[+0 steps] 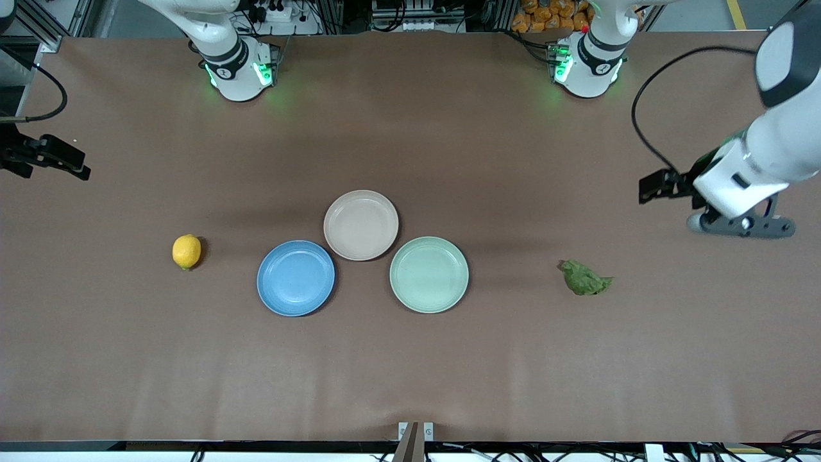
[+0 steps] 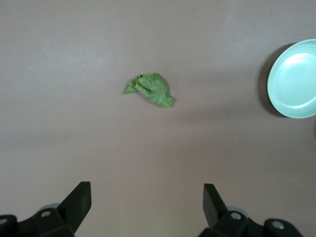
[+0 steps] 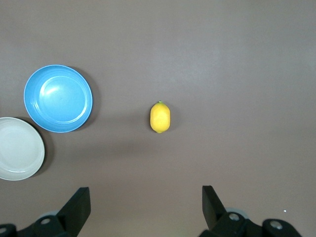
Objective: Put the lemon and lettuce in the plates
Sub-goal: 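Move the left gripper down to the lettuce while the right gripper reaches the lemon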
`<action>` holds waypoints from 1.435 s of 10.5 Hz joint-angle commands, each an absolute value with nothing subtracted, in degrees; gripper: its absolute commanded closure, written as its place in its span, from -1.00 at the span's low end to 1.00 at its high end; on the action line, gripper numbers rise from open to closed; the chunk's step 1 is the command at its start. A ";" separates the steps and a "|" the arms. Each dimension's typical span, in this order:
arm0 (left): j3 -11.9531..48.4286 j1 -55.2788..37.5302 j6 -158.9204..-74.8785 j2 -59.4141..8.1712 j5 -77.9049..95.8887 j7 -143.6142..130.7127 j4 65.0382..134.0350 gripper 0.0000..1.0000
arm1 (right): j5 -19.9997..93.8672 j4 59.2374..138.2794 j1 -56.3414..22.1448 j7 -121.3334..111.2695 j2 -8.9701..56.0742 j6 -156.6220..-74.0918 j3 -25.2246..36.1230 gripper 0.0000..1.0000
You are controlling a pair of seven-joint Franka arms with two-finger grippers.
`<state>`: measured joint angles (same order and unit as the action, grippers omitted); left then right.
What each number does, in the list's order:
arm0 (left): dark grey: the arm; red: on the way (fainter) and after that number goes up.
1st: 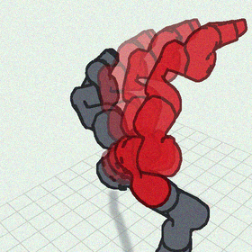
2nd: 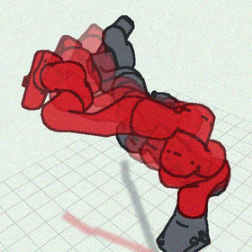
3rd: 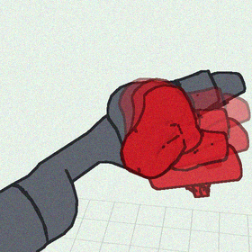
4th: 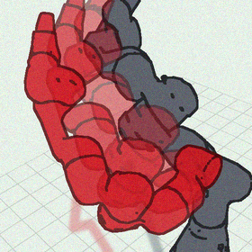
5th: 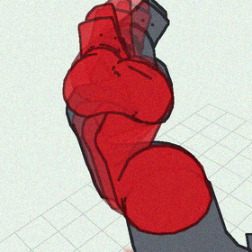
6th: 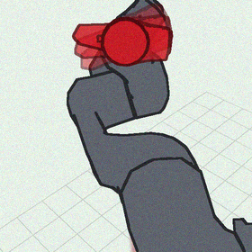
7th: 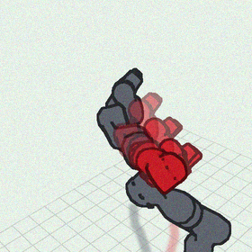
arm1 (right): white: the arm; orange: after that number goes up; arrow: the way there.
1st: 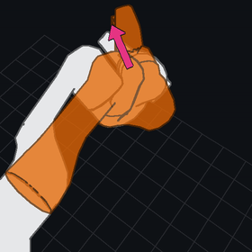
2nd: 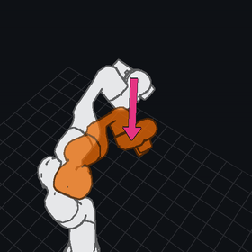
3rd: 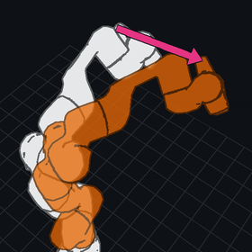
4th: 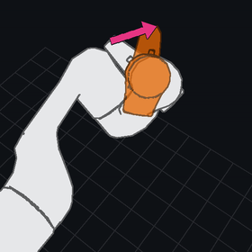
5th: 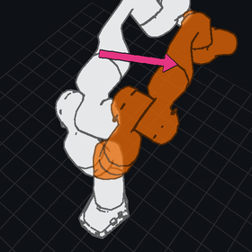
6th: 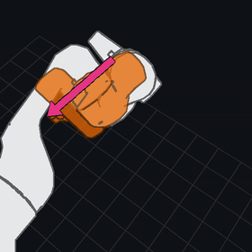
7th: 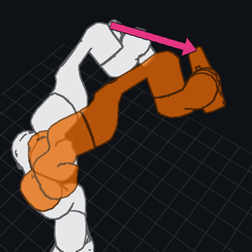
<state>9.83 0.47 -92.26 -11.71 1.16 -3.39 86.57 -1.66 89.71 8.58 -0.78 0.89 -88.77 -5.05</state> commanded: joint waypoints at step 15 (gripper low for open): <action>9.93 0.44 -129.00 -27.68 -0.53 -8.61 103.25 -1.00 | -0.88 97.11 12.39 -0.18 6.86 -98.69 -5.27 -1.00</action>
<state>9.71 0.14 -125.42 -28.77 0.97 -7.02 99.43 -1.66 94.60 11.39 -0.60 7.79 -96.52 -4.54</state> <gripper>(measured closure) 0.000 0.000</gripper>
